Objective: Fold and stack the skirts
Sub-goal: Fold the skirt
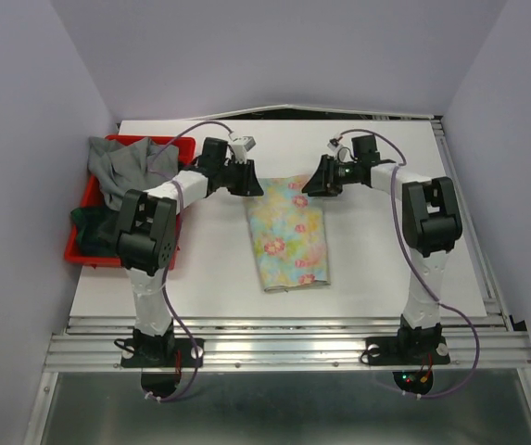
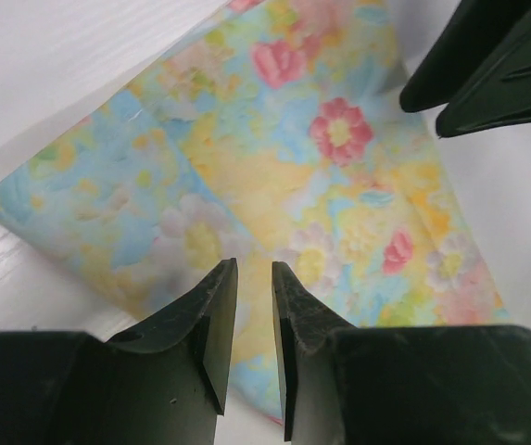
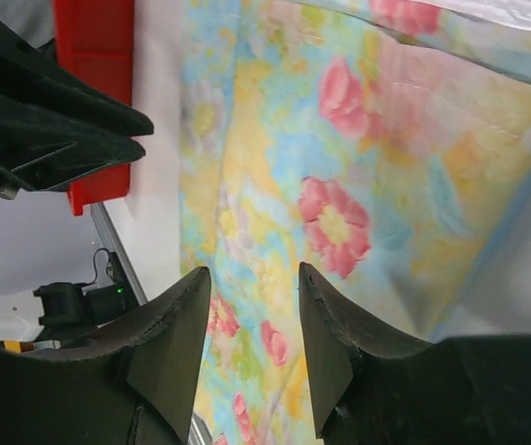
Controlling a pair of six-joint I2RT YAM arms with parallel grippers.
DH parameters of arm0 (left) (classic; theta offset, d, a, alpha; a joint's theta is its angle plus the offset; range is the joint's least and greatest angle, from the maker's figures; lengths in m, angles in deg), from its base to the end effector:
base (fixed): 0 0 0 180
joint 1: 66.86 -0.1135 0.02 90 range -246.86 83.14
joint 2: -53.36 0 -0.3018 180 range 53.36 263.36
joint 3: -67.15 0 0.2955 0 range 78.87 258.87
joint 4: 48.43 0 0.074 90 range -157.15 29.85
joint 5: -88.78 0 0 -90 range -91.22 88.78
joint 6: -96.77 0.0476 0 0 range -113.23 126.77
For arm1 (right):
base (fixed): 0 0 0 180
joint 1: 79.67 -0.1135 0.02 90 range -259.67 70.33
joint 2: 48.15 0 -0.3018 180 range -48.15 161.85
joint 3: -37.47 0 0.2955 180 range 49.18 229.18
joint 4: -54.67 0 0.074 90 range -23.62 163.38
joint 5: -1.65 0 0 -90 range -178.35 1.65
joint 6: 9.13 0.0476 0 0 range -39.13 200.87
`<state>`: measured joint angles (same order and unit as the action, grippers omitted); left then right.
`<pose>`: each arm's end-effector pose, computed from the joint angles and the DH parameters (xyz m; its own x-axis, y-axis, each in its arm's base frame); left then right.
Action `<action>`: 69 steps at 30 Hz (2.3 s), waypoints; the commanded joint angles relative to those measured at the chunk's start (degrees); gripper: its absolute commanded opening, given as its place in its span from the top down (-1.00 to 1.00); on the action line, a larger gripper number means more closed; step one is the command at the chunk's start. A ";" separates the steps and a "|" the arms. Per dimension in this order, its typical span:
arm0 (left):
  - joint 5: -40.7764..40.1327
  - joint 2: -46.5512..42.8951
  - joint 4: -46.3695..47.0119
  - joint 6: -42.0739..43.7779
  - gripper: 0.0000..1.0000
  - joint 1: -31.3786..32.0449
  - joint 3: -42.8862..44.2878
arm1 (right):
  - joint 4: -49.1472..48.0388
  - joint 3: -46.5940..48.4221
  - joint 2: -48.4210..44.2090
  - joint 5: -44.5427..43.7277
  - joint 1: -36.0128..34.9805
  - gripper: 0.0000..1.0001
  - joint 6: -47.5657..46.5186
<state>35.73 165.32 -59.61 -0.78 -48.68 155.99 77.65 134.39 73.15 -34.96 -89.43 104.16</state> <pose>0.4634 -0.1823 0.2142 -0.6255 0.0949 -0.7744 0.6445 0.6222 -0.4444 0.5014 0.1250 0.1741 -0.9178 0.0814 -0.3887 -0.2984 0.5045 0.8102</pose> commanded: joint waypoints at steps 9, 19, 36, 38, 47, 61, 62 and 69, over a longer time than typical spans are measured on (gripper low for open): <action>-13.83 7.30 -12.12 5.52 0.42 -0.60 11.11 | 0.76 3.38 6.50 -5.40 0.27 0.08 -2.81; -10.40 -7.34 -18.02 14.30 0.24 1.16 11.92 | 10.08 -6.15 -13.35 2.50 0.27 0.06 -2.98; -21.37 -28.90 -14.34 27.84 0.23 21.18 -15.59 | 21.96 -33.09 -13.29 7.45 -0.79 0.08 -19.94; -23.32 -30.13 -13.90 29.60 0.23 23.39 -18.13 | 21.87 -33.00 -11.09 6.21 -0.79 0.12 -19.86; -32.10 -32.69 -12.14 36.29 0.17 35.69 -23.59 | 20.81 -32.47 -6.86 3.39 -0.79 0.21 -17.67; -49.43 -21.89 -6.16 36.55 -0.03 52.84 -25.01 | 19.85 -32.21 -8.44 3.13 -0.79 0.21 -15.56; -49.69 -21.09 -6.07 36.56 -0.03 53.10 -24.74 | 19.93 -32.21 -8.36 3.04 -0.79 0.21 -15.64; -47.76 -18.18 -6.34 37.79 -0.04 54.42 -24.39 | 20.02 -32.47 -8.27 2.95 -0.79 0.21 -15.47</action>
<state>-11.83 147.29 -67.50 35.92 4.82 130.33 97.41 102.13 64.16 -26.48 -89.87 85.80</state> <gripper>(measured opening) 0.513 0.394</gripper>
